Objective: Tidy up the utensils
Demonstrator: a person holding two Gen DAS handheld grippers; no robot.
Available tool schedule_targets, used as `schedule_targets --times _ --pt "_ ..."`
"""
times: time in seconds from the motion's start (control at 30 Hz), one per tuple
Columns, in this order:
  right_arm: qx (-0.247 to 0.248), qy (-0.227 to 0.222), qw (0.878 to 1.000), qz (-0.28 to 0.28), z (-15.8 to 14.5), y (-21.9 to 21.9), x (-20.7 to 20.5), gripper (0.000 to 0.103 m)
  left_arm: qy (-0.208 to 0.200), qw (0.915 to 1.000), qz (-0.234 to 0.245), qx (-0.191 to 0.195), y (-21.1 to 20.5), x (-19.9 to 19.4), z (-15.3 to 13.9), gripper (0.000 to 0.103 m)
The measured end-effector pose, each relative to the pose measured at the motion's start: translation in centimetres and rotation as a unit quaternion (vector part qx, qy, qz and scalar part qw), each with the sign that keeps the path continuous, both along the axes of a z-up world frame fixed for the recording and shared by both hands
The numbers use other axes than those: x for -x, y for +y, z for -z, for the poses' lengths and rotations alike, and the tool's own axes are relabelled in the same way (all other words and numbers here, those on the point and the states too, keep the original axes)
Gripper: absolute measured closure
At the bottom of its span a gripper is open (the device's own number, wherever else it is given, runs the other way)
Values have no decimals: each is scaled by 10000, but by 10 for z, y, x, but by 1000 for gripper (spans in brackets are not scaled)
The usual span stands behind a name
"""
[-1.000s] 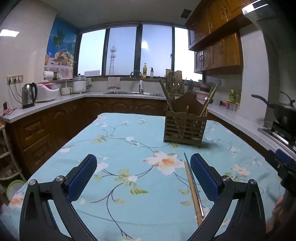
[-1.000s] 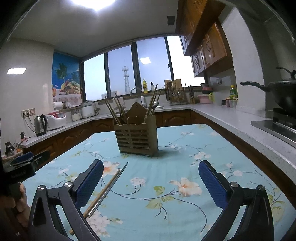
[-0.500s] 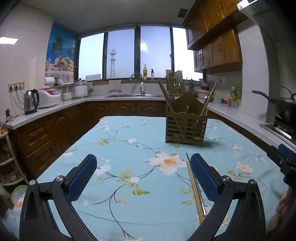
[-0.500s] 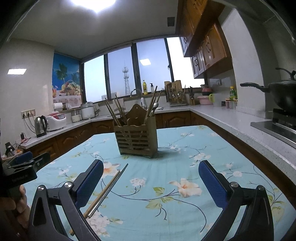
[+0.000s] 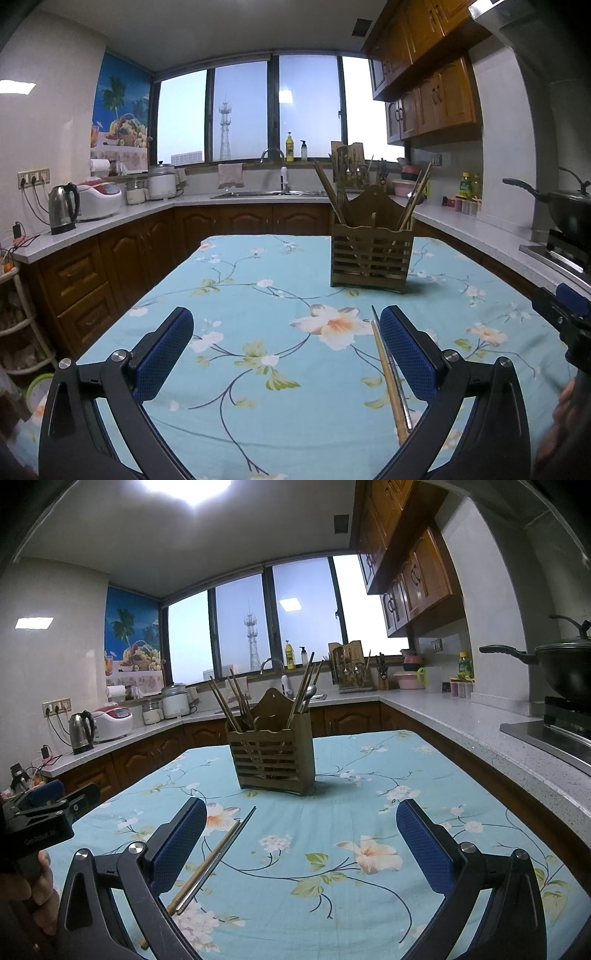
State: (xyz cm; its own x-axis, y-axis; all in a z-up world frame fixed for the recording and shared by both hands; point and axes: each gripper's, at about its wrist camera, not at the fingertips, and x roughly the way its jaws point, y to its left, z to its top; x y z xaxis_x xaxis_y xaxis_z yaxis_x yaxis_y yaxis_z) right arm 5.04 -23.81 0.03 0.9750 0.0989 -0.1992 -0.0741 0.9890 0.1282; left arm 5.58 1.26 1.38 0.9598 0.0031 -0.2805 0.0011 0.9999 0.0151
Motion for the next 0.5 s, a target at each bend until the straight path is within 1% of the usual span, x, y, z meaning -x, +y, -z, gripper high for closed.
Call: schedule_targets --times 0.5 --pt "2 6 10000 -5 0 0 -1 0 -61 9999 12 -83 -3 2 -4 0"
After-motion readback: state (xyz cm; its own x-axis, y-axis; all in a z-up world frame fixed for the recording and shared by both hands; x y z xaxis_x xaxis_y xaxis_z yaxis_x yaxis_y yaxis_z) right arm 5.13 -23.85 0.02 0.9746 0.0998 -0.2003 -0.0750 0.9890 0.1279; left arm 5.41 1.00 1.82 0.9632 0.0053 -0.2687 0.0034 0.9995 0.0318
